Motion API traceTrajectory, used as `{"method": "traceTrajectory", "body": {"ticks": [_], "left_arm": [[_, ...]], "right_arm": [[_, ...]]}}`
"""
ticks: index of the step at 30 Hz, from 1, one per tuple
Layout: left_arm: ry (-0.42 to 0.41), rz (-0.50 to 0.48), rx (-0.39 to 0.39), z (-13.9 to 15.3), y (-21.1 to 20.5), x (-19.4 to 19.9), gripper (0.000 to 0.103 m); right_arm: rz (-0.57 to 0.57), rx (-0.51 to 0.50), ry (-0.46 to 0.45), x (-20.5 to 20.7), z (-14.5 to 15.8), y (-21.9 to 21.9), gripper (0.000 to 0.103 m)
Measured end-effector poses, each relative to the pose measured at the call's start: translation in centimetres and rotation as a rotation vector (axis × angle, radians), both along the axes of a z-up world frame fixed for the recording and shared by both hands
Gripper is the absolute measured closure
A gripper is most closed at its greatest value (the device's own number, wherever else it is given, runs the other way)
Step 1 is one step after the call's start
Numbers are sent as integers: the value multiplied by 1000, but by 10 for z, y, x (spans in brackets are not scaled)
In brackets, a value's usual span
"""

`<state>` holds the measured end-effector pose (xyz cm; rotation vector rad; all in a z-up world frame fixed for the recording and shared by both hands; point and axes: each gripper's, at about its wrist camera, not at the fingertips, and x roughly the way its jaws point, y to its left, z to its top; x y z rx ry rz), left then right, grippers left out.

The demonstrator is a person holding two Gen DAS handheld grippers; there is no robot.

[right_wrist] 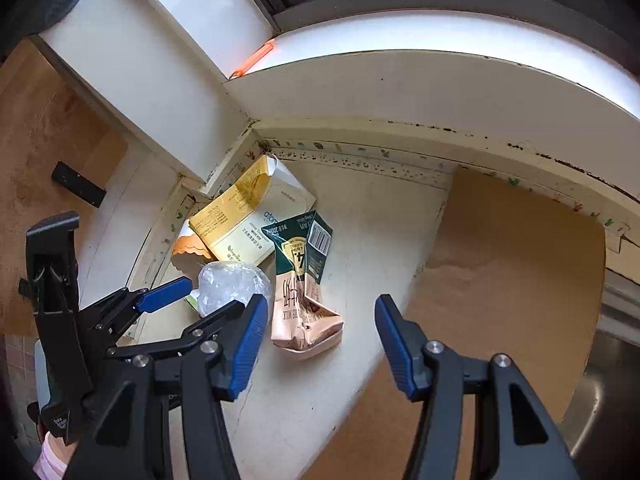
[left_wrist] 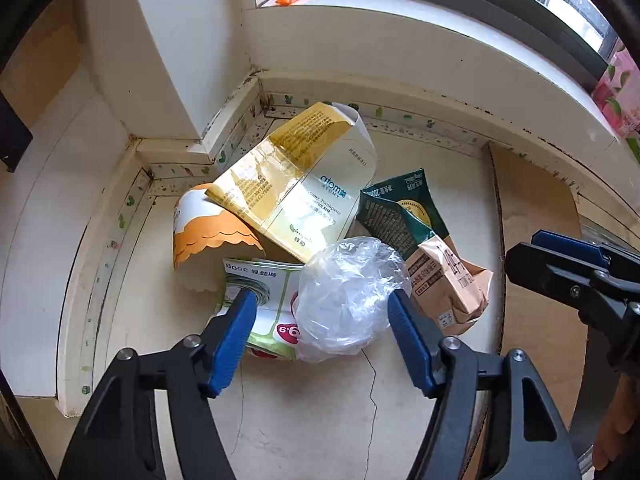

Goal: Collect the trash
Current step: 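Raise both tools back toward the remaining trash on the counter, then grasp the clear plastic bag with the left tool while the right tool grasps the green milk carton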

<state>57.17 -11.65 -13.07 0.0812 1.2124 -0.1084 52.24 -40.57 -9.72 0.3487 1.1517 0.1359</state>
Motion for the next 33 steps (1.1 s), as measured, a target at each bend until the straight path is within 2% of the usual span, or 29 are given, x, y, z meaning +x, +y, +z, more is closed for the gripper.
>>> {"method": "traceTrajectory", "body": {"ticks": [3, 7, 11, 19, 24, 25, 26, 33], "left_arm": [[21, 13, -38, -6, 5, 2, 64], [1, 26, -38, -1, 8, -3, 71], [-27, 47, -40, 11, 15, -9, 73], [-60, 107, -67, 35, 39, -23, 75], [-76, 128, -70, 46, 47, -36, 75], [-80, 131, -70, 48, 49, -38, 75], [-82, 134, -71, 50, 51, -40, 75], [-96, 142, -74, 60, 54, -54, 76]], "right_arm": [[7, 1, 10, 3, -6, 3, 47], [31, 1, 21, 7, -15, 10, 47], [53, -34, 20, 12, -21, 21, 43], [79, -114, 57, 21, -42, 37, 42], [75, -121, 64, 22, -48, 39, 43], [72, -124, 66, 22, -49, 39, 47], [71, -127, 70, 20, -50, 40, 56], [42, -95, 56, 7, -44, 38, 56]]}}
